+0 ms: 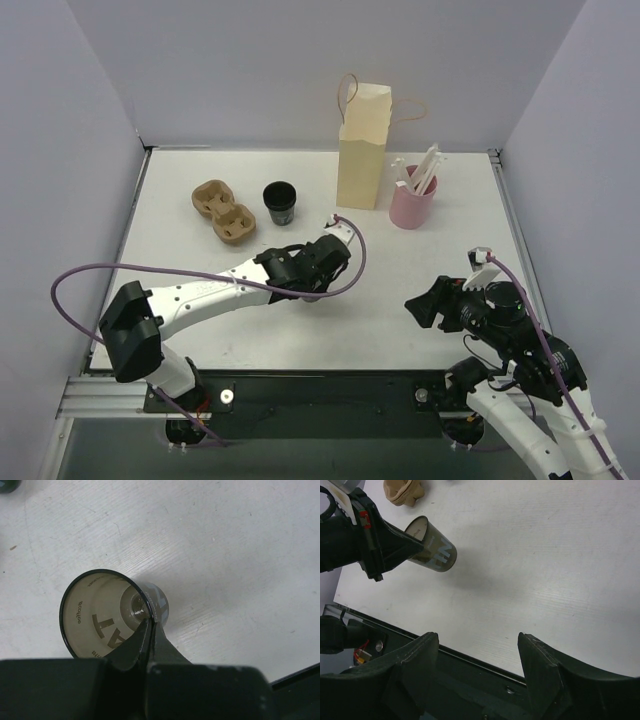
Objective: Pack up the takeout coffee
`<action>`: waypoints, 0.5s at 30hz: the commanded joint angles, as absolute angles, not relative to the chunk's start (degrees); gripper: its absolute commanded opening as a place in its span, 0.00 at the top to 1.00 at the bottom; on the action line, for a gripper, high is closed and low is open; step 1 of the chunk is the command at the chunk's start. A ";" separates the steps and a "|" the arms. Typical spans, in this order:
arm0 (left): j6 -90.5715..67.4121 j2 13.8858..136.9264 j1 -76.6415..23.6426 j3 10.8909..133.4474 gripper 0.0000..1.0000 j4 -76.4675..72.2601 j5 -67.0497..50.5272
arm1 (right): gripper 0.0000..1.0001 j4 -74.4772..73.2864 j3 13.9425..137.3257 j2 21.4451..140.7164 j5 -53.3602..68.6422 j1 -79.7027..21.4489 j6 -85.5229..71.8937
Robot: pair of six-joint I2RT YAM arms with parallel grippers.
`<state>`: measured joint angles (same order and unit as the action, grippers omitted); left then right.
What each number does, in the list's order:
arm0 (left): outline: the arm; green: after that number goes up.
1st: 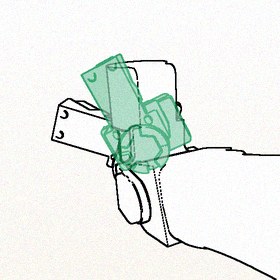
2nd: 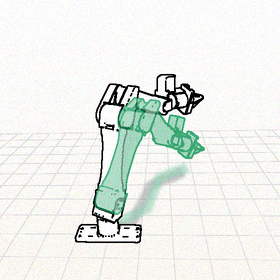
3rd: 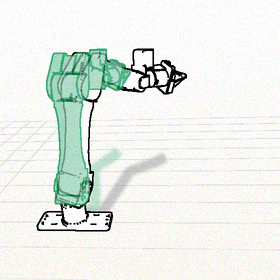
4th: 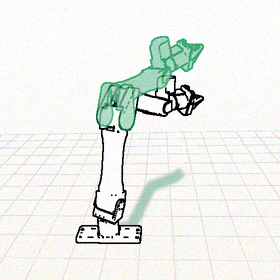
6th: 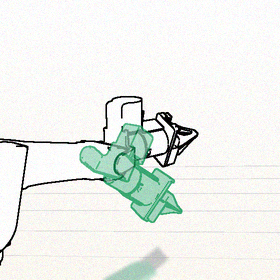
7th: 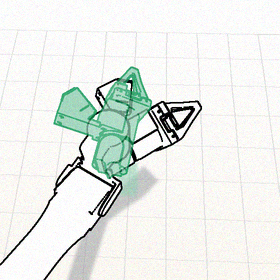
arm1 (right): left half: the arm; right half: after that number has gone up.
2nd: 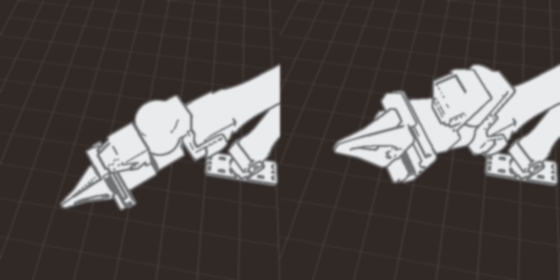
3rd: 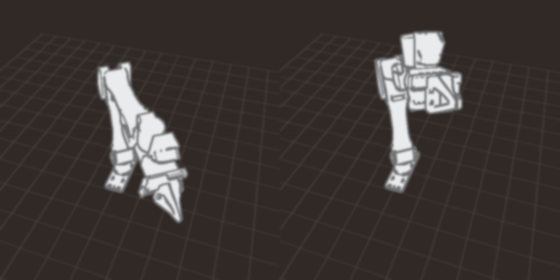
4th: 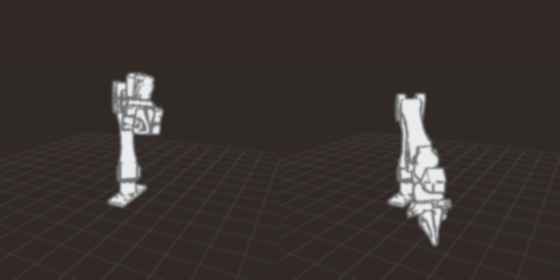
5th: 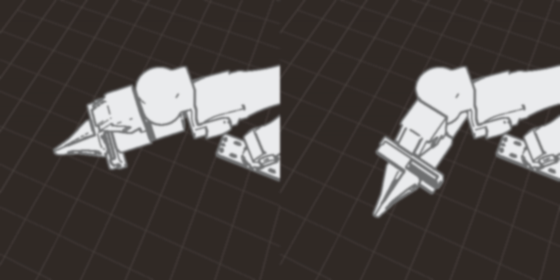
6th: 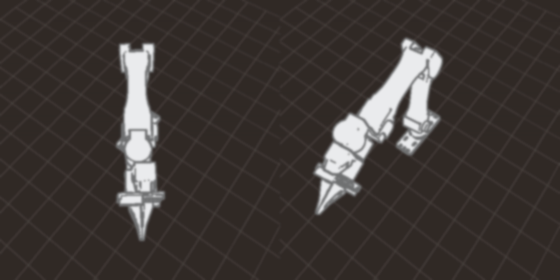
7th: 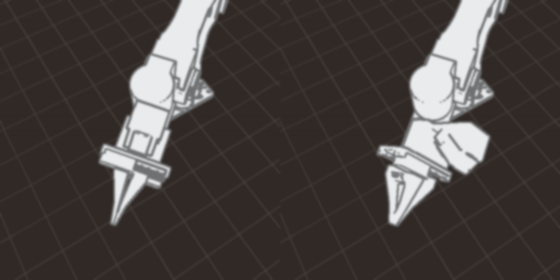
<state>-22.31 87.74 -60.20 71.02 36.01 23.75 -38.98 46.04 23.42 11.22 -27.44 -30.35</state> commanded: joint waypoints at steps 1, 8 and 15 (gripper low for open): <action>-25.13 90.34 -62.22 70.93 1.00 30.94 25.40 | 0.34 -40.16 45.70 23.38 9.58 -27.51 -31.55; -25.75 92.99 -63.63 72.86 0.93 31.99 24.44 | 0.34 -42.53 46.05 23.29 5.54 -27.51 -33.04; -23.56 89.74 -64.60 74.18 0.48 31.64 21.63 | 0.35 -44.64 46.67 23.29 -3.50 -27.42 -35.77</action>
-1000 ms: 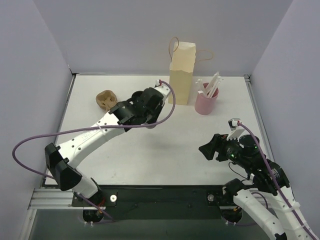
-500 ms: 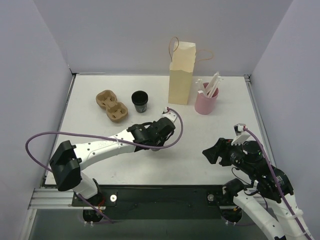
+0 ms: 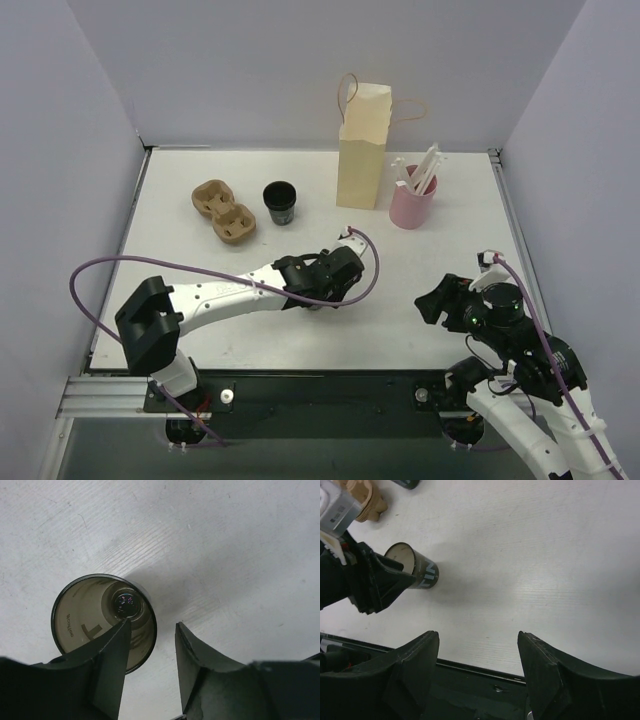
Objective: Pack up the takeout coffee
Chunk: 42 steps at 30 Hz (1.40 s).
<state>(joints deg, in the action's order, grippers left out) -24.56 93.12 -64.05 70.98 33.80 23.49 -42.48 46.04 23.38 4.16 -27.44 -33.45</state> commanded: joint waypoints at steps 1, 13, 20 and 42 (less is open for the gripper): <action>-22.68 88.34 -64.69 74.88 0.45 31.90 21.19 | 0.36 -45.17 46.84 23.64 -5.08 -27.51 -36.82; -8.55 71.38 -60.74 71.82 0.03 30.41 15.03 | 0.41 -49.92 49.65 37.69 -33.30 -25.58 -37.18; -3.61 63.29 -59.68 60.04 0.03 26.81 17.49 | 0.50 -44.31 48.61 44.12 -21.48 -8.11 -30.33; -1.58 64.07 -60.56 59.24 0.03 28.91 17.31 | 0.58 -35.86 44.47 54.14 -2.29 14.59 -22.33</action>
